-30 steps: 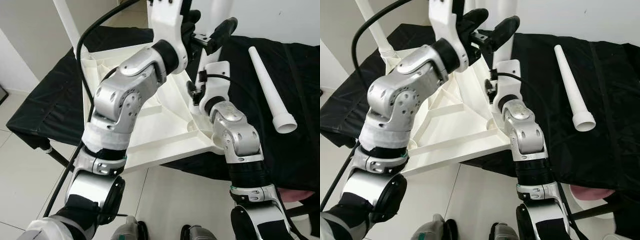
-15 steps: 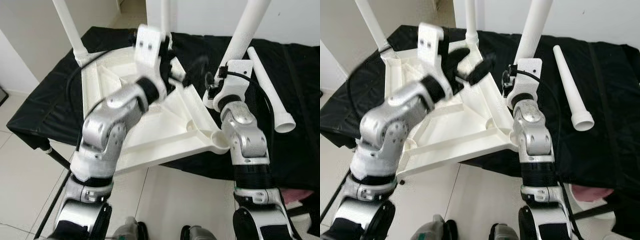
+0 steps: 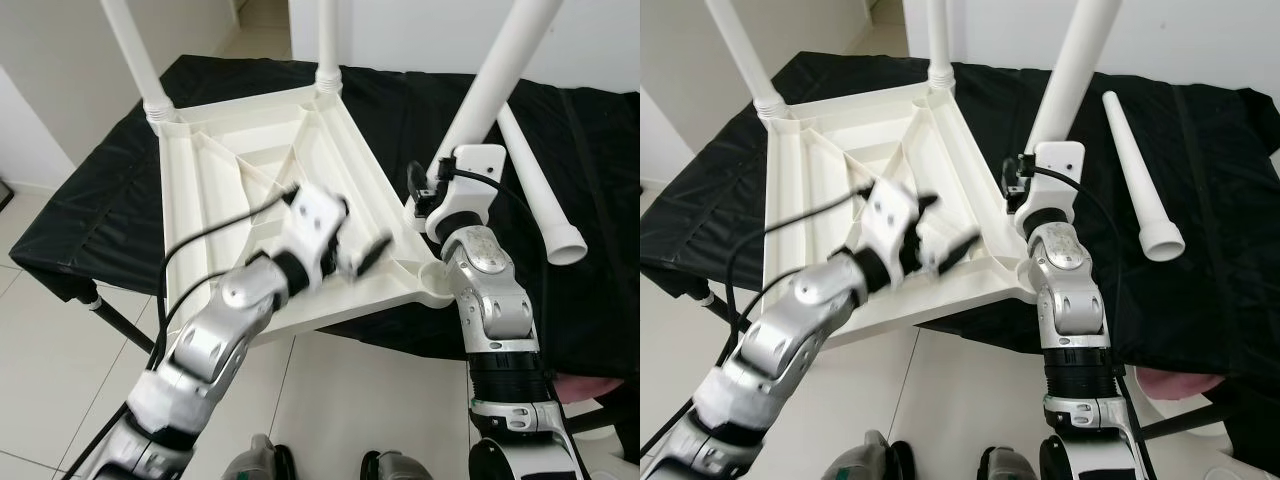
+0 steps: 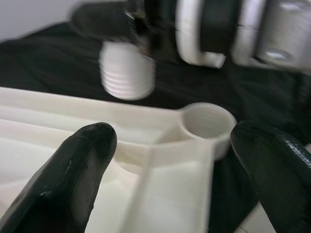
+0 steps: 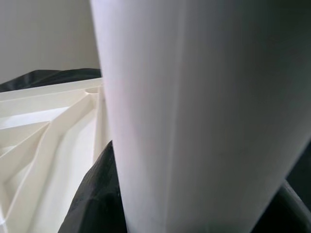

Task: Building children table

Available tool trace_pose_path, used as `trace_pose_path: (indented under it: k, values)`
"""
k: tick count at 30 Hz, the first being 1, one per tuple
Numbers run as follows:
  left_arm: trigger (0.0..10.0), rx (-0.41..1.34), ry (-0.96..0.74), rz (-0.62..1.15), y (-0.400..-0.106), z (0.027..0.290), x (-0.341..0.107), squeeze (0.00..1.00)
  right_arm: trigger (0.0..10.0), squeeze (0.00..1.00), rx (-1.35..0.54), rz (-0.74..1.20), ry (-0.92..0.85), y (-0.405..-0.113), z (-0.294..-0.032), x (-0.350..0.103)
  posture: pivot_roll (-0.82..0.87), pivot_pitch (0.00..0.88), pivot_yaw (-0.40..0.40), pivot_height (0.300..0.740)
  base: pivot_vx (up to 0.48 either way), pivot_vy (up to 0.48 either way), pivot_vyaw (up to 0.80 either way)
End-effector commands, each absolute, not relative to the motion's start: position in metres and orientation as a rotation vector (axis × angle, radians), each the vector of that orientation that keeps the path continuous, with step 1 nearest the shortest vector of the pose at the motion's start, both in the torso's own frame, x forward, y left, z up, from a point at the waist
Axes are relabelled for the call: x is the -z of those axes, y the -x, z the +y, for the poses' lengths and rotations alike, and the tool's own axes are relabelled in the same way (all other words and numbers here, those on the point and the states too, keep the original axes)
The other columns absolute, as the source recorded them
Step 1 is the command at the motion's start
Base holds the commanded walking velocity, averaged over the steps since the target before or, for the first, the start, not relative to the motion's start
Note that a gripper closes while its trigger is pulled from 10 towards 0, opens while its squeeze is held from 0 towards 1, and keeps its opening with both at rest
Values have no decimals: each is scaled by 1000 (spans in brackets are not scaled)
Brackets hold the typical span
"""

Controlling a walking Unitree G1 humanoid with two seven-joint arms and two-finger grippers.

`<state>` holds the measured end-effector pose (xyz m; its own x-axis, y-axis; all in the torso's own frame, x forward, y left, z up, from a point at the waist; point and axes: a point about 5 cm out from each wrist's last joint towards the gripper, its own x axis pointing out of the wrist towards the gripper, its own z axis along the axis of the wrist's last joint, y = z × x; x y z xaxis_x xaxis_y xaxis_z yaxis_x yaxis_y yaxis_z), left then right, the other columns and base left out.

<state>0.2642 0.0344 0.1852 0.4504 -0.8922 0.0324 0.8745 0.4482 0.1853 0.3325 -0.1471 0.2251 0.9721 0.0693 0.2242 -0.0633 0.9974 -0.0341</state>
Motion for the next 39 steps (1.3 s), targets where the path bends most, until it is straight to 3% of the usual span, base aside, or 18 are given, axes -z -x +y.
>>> trace_pose_path:
  k: [1, 14, 30, 39]
  values:
    - [10000, 1138, -178, -140, -261, 35, -184, 0, 10000, 0, -77, -251, 20, -330, -146, -227, -62, 96, 61, 740, 0, 0, 0]
    - [10000, 1196, -326, -55, -262, 33, -154, 0, 10000, 0, -135, -266, 31, -327, -141, -226, -70, 100, 65, 740, 0, 0, 0]
    - [10000, 921, -450, 39, -306, 39, -140, 0, 10000, 0, -148, -286, 40, -325, -140, -229, -81, 101, 70, 740, 0, 0, 0]
    - [10000, 868, -469, 30, -318, 41, -143, 0, 10000, 0, -163, -284, 37, -325, -137, -228, -99, 89, 68, 740, 0, 0, 0]
